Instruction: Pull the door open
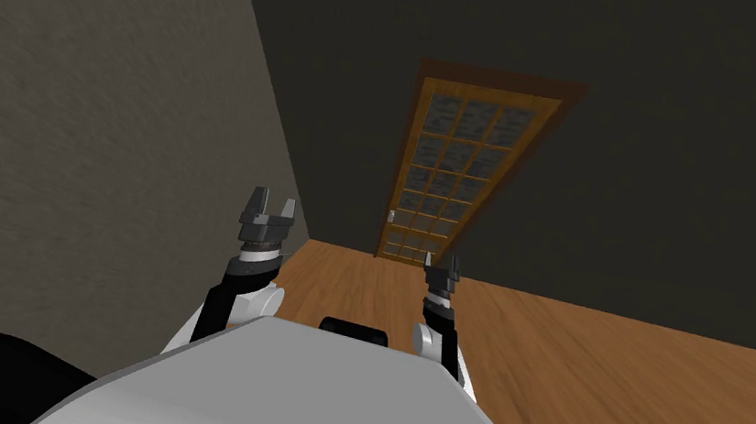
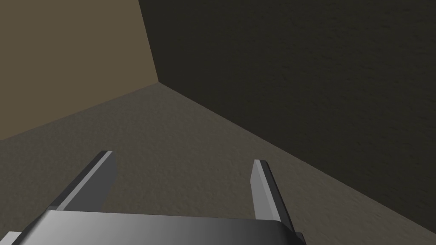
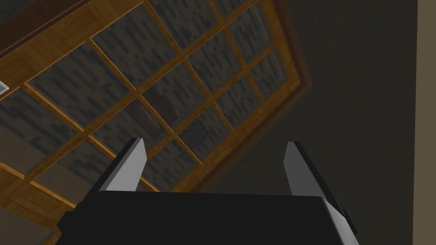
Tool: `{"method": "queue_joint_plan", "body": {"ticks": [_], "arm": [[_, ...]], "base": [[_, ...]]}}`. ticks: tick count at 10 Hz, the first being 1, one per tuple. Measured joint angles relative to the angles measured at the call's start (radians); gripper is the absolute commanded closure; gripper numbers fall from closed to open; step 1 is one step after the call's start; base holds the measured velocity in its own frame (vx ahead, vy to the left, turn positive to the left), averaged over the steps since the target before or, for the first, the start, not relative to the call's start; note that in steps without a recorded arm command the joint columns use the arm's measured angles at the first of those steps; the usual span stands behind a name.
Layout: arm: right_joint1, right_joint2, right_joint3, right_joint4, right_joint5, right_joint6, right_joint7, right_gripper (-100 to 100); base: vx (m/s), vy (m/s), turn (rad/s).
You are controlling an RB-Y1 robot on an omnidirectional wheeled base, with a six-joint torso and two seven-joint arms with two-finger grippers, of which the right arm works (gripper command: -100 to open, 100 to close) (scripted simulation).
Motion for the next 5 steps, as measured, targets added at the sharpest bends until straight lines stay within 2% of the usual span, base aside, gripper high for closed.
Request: {"method": "queue_joint_plan", "body": {"ticks": [2,3,5], "arm": [[-0.008,-0.012,0.002,0.045,-0.032,-0.017,-0.032,-100],[-0.02,-0.014,0.003,0.075,-0.048,-0.025,-0.048,-100],[-0.031,-0.026,0.009,0.138,-0.093,-0.048,-0.094,-100]], "base": [[0.107,0.007,0.135],[0.145,0.022,0.214],[0.144,0.007,0.134]]}}
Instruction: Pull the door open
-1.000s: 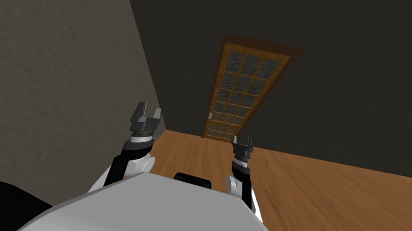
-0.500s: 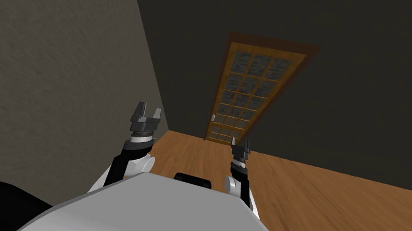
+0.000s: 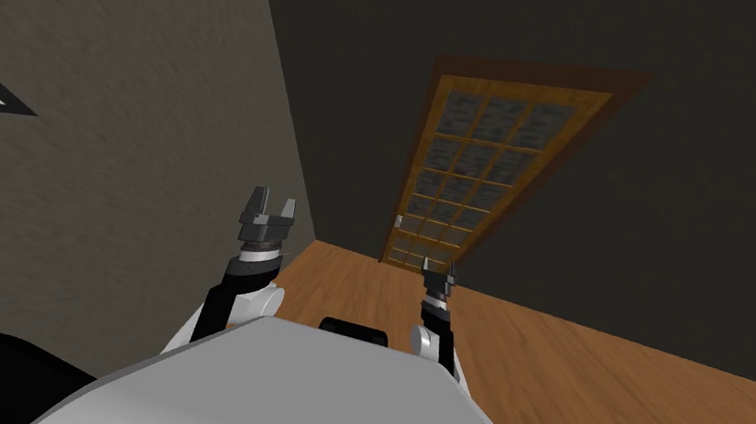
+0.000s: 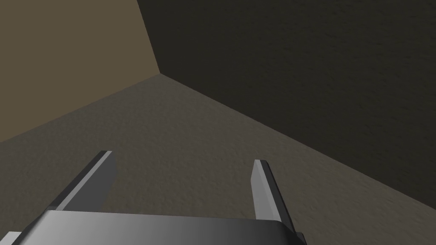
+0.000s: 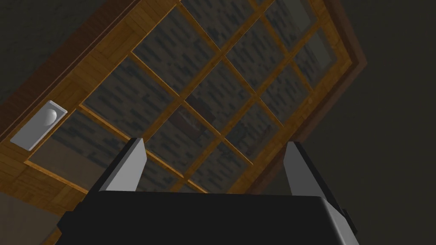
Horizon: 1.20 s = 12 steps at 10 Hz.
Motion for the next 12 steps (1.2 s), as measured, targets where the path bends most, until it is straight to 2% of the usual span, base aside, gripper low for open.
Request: {"method": "queue_joint_plan", "body": {"ticks": [5,10,12], "arm": [[-0.014,-0.015,0.014,0.093,-0.083,-0.025,-0.08,-100],[-0.044,-0.026,0.024,0.204,-0.165,-0.053,-0.157,-100],[-0.057,-0.033,0.029,0.259,-0.197,-0.074,-0.191,-100]], "base": [[0.099,-0.002,0.132],[0.107,-0.008,0.132],[0.1,-0.009,0.128]]}}
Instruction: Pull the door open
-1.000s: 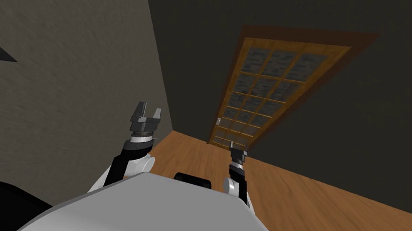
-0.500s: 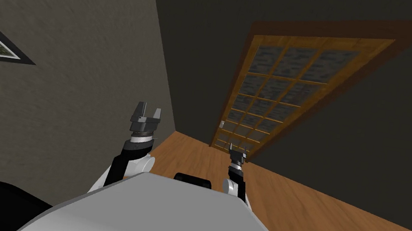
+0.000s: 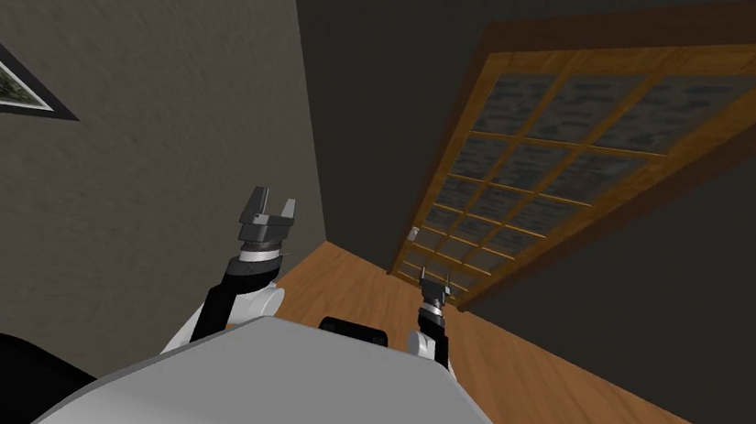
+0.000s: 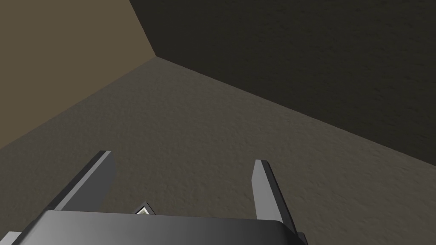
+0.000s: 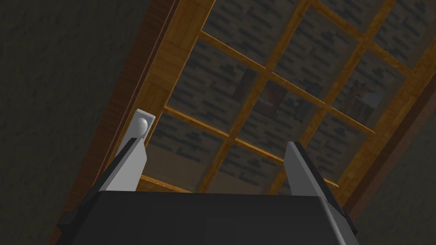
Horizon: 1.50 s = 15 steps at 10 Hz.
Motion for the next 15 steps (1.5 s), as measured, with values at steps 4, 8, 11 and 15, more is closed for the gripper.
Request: {"method": "queue_joint_plan", "body": {"ticks": [4,8,11,15], "arm": [[-0.012,-0.013,0.007,0.076,-0.065,-0.021,-0.065,-100],[-0.03,-0.019,0.015,0.153,-0.127,-0.041,-0.122,-100],[-0.05,-0.025,0.023,0.231,-0.177,-0.068,-0.173,-100],[-0.085,-0.033,0.035,0.361,-0.254,-0.109,-0.256,-100]], "base": [[0.107,-0.019,0.122],[0.102,-0.014,0.121],[0.118,-0.042,0.148],[0.144,-0.052,0.148]]}}
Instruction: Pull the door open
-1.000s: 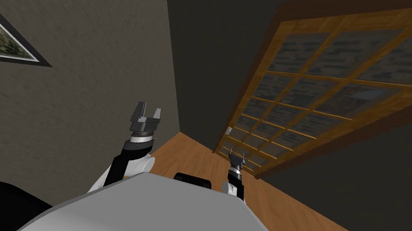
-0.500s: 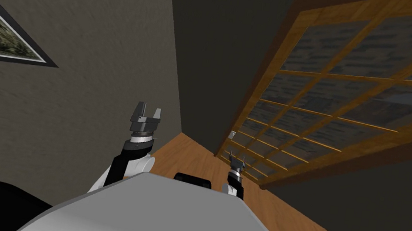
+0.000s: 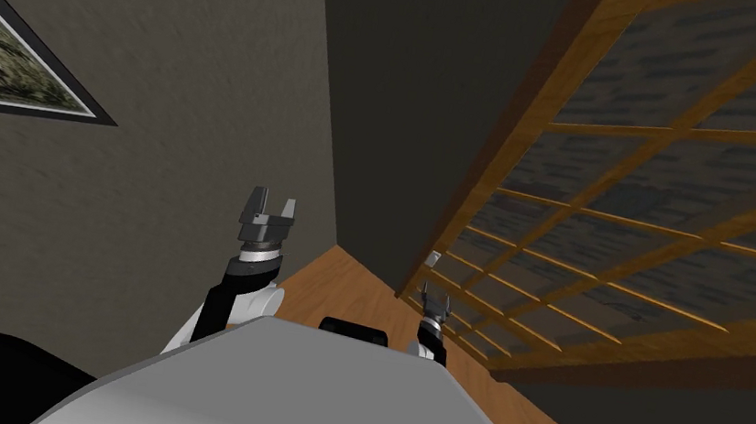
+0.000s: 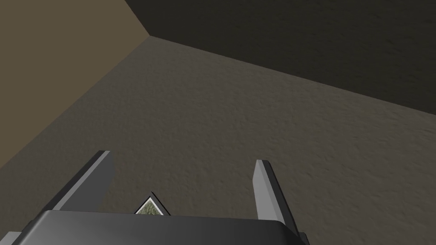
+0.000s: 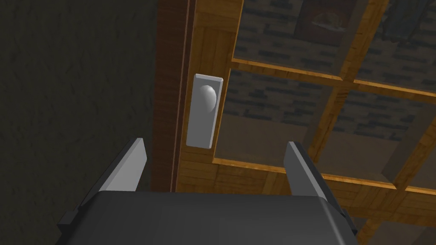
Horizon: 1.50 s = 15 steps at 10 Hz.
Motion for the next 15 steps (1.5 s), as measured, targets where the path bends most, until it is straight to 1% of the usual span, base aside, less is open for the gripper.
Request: {"method": "queue_joint_plan", "body": {"ticks": [1,2,3,6,8,9,10,11,12,13,14,15], "arm": [[0.007,-0.001,0.002,0.002,-0.017,-0.002,-0.013,-100],[-0.008,-0.003,0.004,0.041,-0.035,-0.012,-0.032,-100],[-0.013,-0.004,0.007,0.065,-0.055,-0.019,-0.051,-100],[-0.012,-0.009,0.012,0.105,-0.108,-0.03,-0.093,-100],[-0.024,-0.01,0.015,0.139,-0.129,-0.038,-0.114,-100],[-0.025,-0.013,0.014,0.149,-0.143,-0.039,-0.123,-100],[-0.026,-0.013,0.014,0.149,-0.144,-0.038,-0.125,-100],[-0.024,-0.023,0.015,0.161,-0.143,-0.043,-0.139,-100],[-0.017,-0.041,0.014,0.165,-0.145,-0.044,-0.16,-100],[-0.02,-0.054,0.015,0.187,-0.144,-0.051,-0.184,-100],[-0.017,-0.069,0.017,0.203,-0.143,-0.06,-0.209,-100],[-0.013,-0.081,0.016,0.209,-0.144,-0.063,-0.227,-100]], "base": [[0.112,-0.044,0.153],[0.124,-0.06,0.142],[0.131,-0.042,0.149],[0.113,-0.061,0.109],[0.071,-0.037,0.079],[0.037,-0.022,0.021],[0.09,-0.001,0.012],[0.189,0.0,0.026],[0.186,-0.011,0.014],[0.167,0.016,0.027],[0.155,0.024,0.017],[0.122,-0.001,0.013]]}}
